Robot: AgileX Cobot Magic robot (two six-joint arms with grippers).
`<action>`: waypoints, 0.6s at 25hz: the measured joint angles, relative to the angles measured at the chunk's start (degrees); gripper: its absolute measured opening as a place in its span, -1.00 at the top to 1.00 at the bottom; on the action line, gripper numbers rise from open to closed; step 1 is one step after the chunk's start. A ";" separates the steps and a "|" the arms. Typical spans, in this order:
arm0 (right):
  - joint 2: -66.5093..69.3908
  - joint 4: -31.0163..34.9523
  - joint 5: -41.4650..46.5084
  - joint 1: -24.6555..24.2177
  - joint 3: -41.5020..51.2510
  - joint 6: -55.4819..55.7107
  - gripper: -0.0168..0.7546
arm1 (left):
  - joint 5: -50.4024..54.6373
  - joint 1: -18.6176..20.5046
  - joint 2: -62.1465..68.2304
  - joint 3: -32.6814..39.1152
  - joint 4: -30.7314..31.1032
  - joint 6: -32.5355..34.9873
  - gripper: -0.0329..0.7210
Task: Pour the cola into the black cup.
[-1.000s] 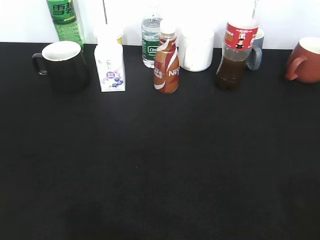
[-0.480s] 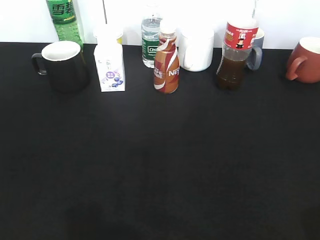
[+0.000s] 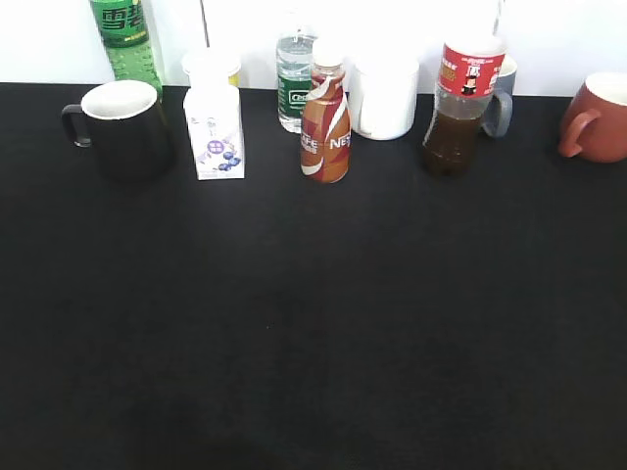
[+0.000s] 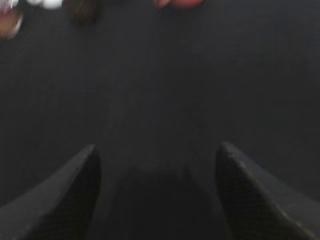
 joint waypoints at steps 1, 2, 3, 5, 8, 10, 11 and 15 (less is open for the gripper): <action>-0.43 0.00 0.08 -0.52 0.00 0.00 -0.45 | 0.00 0.27 -0.08 0.05 0.00 0.00 -0.21; -0.50 0.00 0.08 -0.58 0.00 0.00 -0.45 | 0.00 0.27 -0.08 0.11 0.00 0.00 -0.17; -0.54 0.00 0.08 -0.58 0.00 0.00 -0.45 | 0.00 0.27 -0.08 0.11 0.00 0.00 -0.16; -0.61 0.00 0.08 -0.62 0.05 0.00 -0.45 | 0.00 0.27 -0.08 0.15 0.00 0.00 -0.14; -0.61 0.00 0.08 -0.62 0.05 0.00 -0.45 | 0.00 0.27 -0.08 0.15 0.00 0.00 -0.11; -0.61 0.00 0.08 -0.62 0.05 0.00 -0.45 | 0.00 0.27 -0.08 0.15 0.00 0.00 -0.10; -0.61 0.00 0.08 -0.62 0.05 0.00 -0.45 | 0.00 0.27 -0.08 0.15 0.00 0.00 -0.10; -0.61 0.00 0.08 -0.62 0.05 0.00 -0.44 | 0.00 0.27 -0.08 0.15 0.00 0.00 -0.08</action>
